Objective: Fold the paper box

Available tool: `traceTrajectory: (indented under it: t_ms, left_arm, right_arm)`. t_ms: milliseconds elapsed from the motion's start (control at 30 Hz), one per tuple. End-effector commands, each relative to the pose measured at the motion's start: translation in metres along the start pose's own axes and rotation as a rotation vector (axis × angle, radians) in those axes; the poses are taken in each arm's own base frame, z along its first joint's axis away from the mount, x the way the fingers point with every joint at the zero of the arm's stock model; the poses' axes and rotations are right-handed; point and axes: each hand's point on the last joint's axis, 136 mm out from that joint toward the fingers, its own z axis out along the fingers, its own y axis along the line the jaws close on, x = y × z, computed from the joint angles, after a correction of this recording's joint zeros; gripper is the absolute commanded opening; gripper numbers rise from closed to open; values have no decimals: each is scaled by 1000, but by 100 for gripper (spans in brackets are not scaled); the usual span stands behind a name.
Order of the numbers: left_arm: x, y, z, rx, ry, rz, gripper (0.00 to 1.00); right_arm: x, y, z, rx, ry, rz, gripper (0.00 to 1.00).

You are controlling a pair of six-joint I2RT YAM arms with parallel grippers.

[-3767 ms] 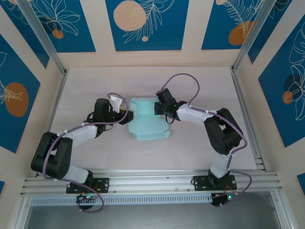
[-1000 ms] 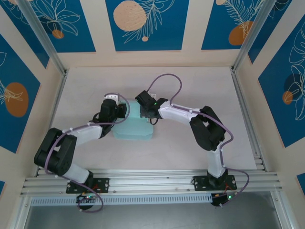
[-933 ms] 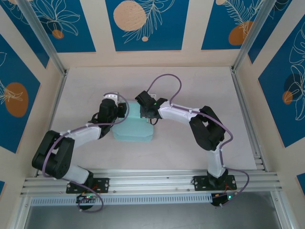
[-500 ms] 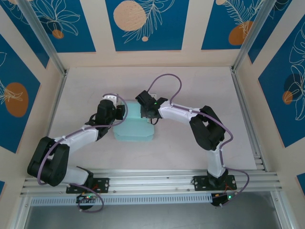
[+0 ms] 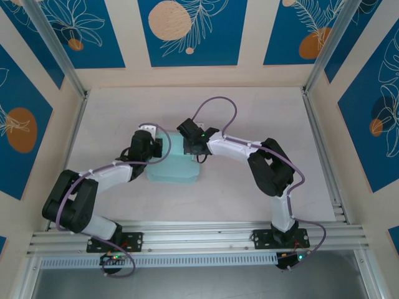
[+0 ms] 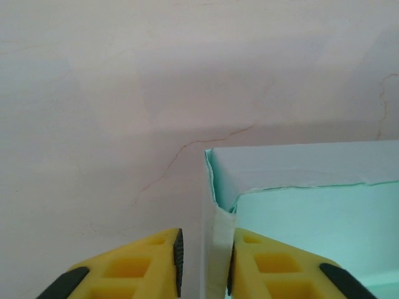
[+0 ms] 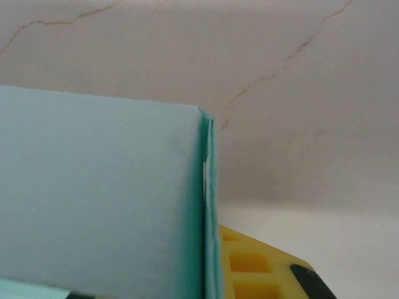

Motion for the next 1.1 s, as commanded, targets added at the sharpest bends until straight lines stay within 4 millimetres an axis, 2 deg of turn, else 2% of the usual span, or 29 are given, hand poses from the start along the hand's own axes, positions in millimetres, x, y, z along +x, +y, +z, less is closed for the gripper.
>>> traceTrajectory:
  t_ms: [0, 167, 367, 433, 500, 700, 900, 1067]
  left_arm:
    - [-23, 10, 4, -65, -79, -1, 19]
    - [-28, 8, 9, -64, -90, 22, 19]
    - [-18, 1, 13, -39, -70, 52, 20]
    - [-14, 3, 13, -52, -60, 50, 14]
    - [-12, 8, 13, -76, -58, 49, 8]
    - [-19, 32, 11, -232, -75, 40, 0]
    - [-21, 68, 1, -489, -72, -29, 0]
    - [-13, 77, 0, -563, -44, -91, 1]
  right_arm:
    - [-4, 10, -8, -32, -8, -7, 0]
    - [-3, 12, -8, -39, -3, -5, 0]
    - [-4, 11, -8, -37, -4, -5, 0]
    - [-5, 11, -7, -40, -2, -2, 0]
    - [-6, 11, -7, -42, -2, -2, 0]
    - [-4, 16, -9, -61, 6, -4, 0]
    - [1, 18, -8, -50, 11, 2, 0]
    - [3, 16, -1, -19, 26, 6, 0]
